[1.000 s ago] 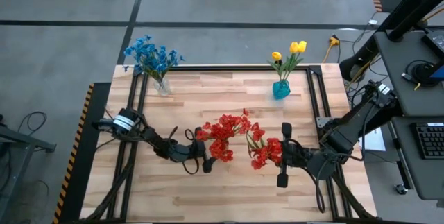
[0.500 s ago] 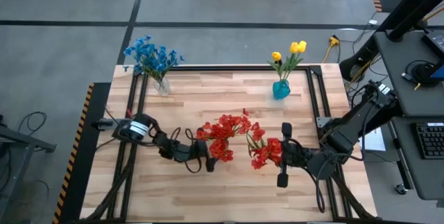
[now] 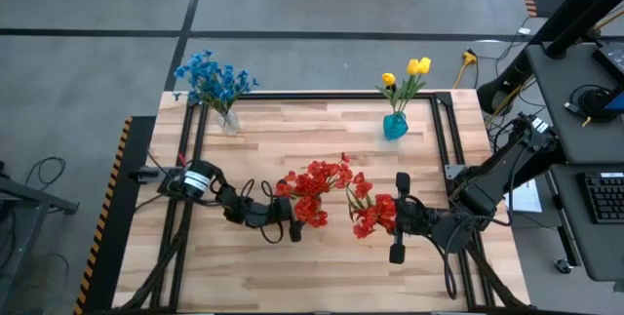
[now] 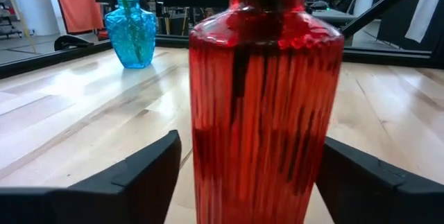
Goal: Sort flowers into vase by color
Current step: Put the red flowers into the red vase
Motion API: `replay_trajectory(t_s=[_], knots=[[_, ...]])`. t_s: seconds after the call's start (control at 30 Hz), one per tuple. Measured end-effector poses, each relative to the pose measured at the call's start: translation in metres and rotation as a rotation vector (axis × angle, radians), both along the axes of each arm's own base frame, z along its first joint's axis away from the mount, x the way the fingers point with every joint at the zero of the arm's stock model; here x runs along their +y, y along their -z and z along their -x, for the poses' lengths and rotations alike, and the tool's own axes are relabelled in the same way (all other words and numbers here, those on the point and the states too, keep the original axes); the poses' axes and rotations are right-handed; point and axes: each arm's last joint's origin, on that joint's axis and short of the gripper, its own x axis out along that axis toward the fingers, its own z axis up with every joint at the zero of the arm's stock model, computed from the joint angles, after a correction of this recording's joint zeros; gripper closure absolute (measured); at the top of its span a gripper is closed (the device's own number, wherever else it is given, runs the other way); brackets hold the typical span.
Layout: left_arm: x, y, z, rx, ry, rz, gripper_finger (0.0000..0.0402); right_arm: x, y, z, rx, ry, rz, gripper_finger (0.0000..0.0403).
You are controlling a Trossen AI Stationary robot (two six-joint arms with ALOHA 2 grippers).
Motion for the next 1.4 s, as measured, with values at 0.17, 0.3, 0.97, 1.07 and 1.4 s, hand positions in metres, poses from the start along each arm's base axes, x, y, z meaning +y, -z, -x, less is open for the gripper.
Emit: replay_trajectory(t_s=[0.17, 0.3, 0.97, 1.07, 1.4], knots=[[0.0, 0.0, 0.0, 0.002, 0.0, -0.005, 0.0153, 0.0, 0.0, 0.0, 0.0, 0.0, 0.0, 0.0385], [0.0, 0.0, 0.0, 0.002, 0.0, -0.006, 0.0169, 0.0, 0.0, 0.0, 0.0, 0.0, 0.0, 0.0385], [0.0, 0.0, 0.0, 0.003, 0.001, -0.006, 0.0167, -0.005, 0.044, -0.023, -0.179, -0.094, 0.018, 0.0385], [0.0, 0.0, 0.0, 0.002, 0.001, -0.006, 0.0167, -0.01, 0.056, -0.023, -0.261, -0.114, 0.059, 0.0385], [0.0, 0.0, 0.0, 0.007, 0.001, -0.007, 0.0168, -0.03, 0.104, -0.027, -0.496, -0.094, 0.151, 0.0385]])
